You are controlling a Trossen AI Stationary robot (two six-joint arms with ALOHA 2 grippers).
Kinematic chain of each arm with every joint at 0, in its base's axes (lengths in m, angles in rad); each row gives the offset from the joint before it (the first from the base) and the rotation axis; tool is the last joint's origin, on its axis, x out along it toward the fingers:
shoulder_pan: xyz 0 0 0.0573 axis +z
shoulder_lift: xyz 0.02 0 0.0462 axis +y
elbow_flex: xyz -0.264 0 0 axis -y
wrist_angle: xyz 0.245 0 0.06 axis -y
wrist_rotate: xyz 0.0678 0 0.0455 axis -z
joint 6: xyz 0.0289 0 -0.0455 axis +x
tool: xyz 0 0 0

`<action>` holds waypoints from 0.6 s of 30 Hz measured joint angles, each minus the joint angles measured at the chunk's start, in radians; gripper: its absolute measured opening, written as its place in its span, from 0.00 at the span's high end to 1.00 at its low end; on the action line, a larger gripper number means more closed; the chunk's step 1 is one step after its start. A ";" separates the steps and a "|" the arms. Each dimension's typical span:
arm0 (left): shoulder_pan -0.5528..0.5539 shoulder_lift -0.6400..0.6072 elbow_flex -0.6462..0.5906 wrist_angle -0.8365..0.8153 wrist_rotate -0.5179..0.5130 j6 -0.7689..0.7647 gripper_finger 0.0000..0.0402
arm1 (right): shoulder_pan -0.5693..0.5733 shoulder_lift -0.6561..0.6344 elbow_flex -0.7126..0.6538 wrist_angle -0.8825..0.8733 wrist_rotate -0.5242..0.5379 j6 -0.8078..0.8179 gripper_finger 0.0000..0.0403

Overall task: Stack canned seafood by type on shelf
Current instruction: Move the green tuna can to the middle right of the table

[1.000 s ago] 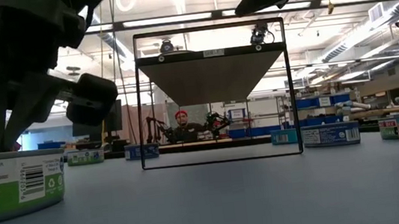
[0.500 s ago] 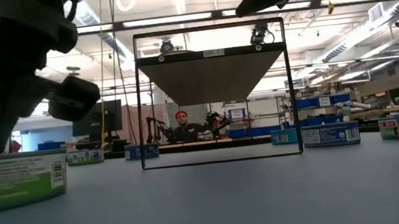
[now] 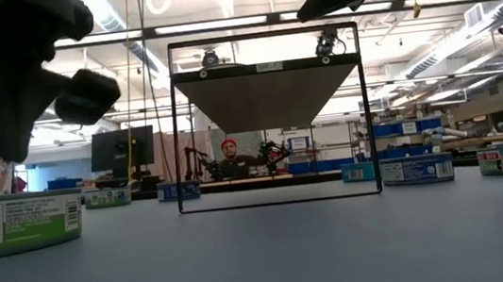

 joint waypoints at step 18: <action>0.000 0.105 0.005 -0.064 -0.015 0.015 1.00 | 0.000 0.000 0.000 -0.028 0.000 -0.001 0.99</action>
